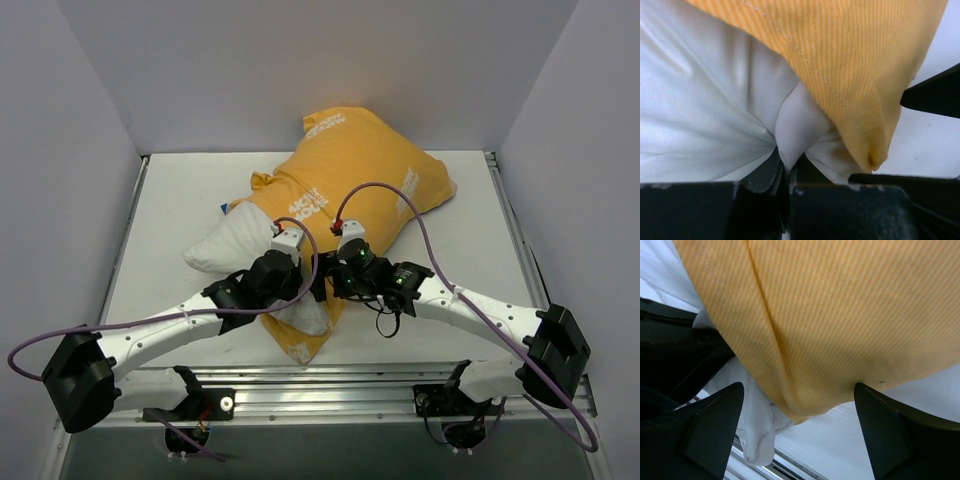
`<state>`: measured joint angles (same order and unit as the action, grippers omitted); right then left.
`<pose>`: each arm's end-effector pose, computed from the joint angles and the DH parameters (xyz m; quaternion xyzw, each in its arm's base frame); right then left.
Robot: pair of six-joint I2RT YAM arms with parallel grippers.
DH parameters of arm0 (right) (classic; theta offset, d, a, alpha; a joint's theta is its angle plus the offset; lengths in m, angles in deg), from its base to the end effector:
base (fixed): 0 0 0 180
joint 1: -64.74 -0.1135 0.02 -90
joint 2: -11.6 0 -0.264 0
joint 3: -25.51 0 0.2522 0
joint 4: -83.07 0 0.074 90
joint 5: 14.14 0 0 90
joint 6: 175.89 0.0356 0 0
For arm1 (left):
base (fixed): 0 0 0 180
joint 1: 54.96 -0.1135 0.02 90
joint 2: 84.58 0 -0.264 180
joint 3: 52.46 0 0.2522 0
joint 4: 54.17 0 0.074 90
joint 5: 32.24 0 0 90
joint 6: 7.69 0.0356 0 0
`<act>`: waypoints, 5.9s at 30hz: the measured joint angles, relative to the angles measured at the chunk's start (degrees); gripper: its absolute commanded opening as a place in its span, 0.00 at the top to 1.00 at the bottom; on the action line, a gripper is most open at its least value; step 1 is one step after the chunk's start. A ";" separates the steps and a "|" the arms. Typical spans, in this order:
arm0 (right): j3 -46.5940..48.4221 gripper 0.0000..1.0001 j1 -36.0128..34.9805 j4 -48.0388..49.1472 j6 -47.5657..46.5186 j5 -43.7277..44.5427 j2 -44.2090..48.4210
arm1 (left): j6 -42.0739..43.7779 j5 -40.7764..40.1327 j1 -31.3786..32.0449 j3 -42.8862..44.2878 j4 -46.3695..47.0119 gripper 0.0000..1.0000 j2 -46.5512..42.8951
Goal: Remove the pillowcase from the pillow
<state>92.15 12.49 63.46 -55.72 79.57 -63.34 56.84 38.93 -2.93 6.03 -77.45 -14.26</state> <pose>0.1841 0.2340 0.2808 -0.1476 0.8437 0.3187 0.4060 0.1727 -0.2027 0.2484 0.1277 0.8694 -0.1714 0.4455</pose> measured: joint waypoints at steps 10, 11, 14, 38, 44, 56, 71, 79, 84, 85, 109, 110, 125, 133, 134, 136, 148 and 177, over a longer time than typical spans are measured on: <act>-0.74 0.75 0.74 3.52 0.94 5.57 -3.43 | 0.74 0.52 -0.02 4.24 -9.14 0.98 -5.05; -0.74 0.90 1.33 3.87 1.14 5.66 -3.54 | 0.85 0.33 -0.11 5.44 -11.04 0.98 -5.29; -0.74 1.00 4.83 5.05 1.73 5.18 -3.28 | 0.87 0.57 -1.33 10.34 -17.29 0.98 -5.44; 4.74 0.49 36.89 -0.31 -3.19 -12.98 -2.80 | 2.29 37.31 -24.28 20.41 -37.31 0.26 -14.43; 4.11 0.27 34.14 -4.76 -6.14 -13.73 7.93 | 2.14 36.17 -24.50 20.04 -39.71 0.06 -19.87; 26.01 0.12 26.27 -9.27 -17.97 -15.34 -2.19 | 7.91 25.83 -27.82 30.58 -28.30 0.06 1.18; 55.56 0.14 12.17 -13.79 -33.48 -14.51 -40.52 | 7.48 26.62 -29.64 17.53 -14.91 0.83 8.98; 55.45 0.99 11.85 -12.09 -36.24 -7.91 -43.47 | 5.35 27.26 -29.97 12.09 -9.18 0.98 5.99; 55.21 1.00 14.69 -11.54 -32.65 -5.33 -43.19 | 5.07 26.99 -29.81 13.27 -12.57 0.98 1.64; 55.25 1.00 16.09 -11.52 -31.50 -5.33 -42.93 | 4.96 27.02 -29.68 14.10 -13.92 0.98 0.79; 55.91 0.54 36.15 -18.97 -18.88 -21.11 -39.82 | 4.63 21.84 -29.59 17.11 -27.71 0.40 -11.61; 54.62 0.38 35.41 -17.27 -19.56 -20.44 -39.04 | 5.95 20.50 -30.01 17.81 -27.56 0.33 -9.99; 24.85 0.09 33.44 -6.99 -18.27 -13.53 -2.93 | 16.90 8.26 2.45 26.32 -26.71 0.03 -8.90; 8.00 0.08 31.95 -8.98 -14.82 -13.09 5.70 | 19.61 -4.33 17.79 22.23 -26.49 0.04 2.71; 6.51 0.08 31.74 -9.33 -14.47 -13.09 6.29 | 19.04 -5.77 18.27 22.23 -26.36 0.04 4.92; 3.61 0.08 31.30 -9.55 -13.62 -13.09 7.65 | 16.81 -9.20 18.99 22.64 -26.53 0.04 9.16; -6.32 0.09 23.98 -7.48 -9.09 -14.69 13.99 | 2.69 -17.46 15.37 25.33 -26.80 0.98 20.17; 2.12 1.00 23.47 2.91 -7.78 -10.32 -4.98 | 5.25 -0.11 -5.09 27.91 -30.69 0.98 5.11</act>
<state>94.27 35.96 66.37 -63.50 69.25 -68.32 62.08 38.82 -8.02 33.94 -108.14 -9.14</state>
